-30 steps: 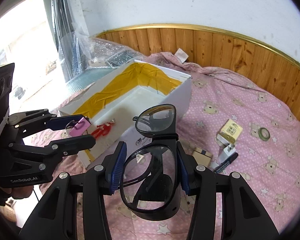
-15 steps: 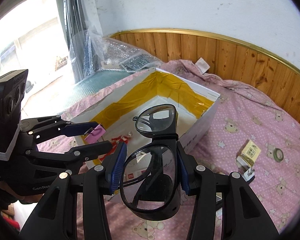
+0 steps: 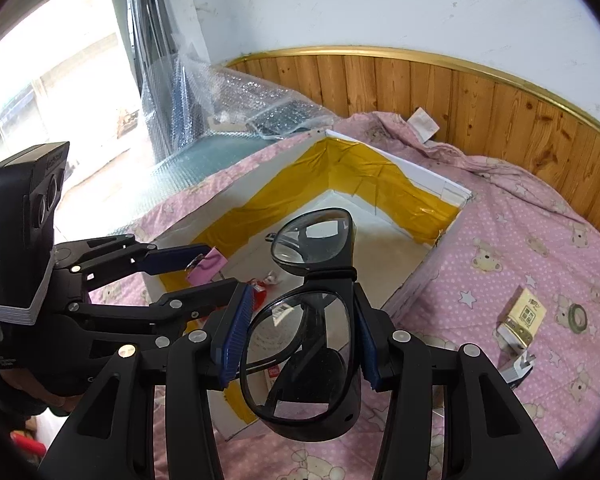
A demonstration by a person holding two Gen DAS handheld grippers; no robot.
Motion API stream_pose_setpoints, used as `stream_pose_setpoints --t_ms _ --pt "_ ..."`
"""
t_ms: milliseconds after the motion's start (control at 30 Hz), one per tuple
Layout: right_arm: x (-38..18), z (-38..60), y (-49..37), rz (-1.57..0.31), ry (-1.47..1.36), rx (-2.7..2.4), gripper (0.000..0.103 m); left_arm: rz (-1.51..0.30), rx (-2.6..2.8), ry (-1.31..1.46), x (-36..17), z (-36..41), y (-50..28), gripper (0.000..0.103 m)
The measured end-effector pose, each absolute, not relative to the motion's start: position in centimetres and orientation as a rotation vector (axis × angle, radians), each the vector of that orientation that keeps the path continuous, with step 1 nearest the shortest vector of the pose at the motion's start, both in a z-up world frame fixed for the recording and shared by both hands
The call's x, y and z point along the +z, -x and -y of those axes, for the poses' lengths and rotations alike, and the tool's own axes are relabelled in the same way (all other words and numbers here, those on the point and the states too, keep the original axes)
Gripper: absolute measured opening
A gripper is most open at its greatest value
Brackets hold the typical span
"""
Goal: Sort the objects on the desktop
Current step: 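Release the glasses with the right tool while the left tool releases the binder clip into the box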
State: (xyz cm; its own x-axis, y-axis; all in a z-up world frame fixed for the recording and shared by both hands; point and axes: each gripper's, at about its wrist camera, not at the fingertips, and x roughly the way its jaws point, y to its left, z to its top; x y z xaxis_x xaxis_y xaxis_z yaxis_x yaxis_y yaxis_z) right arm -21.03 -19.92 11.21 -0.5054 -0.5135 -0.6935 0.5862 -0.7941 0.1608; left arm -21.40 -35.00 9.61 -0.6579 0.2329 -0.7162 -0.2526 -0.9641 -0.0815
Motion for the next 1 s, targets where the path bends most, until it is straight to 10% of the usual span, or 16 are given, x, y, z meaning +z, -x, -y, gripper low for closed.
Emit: stream_pose_setpoints --t_ms 1000 --pt "6.6 22.4 25.4 -0.161 -1.105 -2.238 0.053 0.030 2.582 1.279 5.3 36.3 26.6 0.045"
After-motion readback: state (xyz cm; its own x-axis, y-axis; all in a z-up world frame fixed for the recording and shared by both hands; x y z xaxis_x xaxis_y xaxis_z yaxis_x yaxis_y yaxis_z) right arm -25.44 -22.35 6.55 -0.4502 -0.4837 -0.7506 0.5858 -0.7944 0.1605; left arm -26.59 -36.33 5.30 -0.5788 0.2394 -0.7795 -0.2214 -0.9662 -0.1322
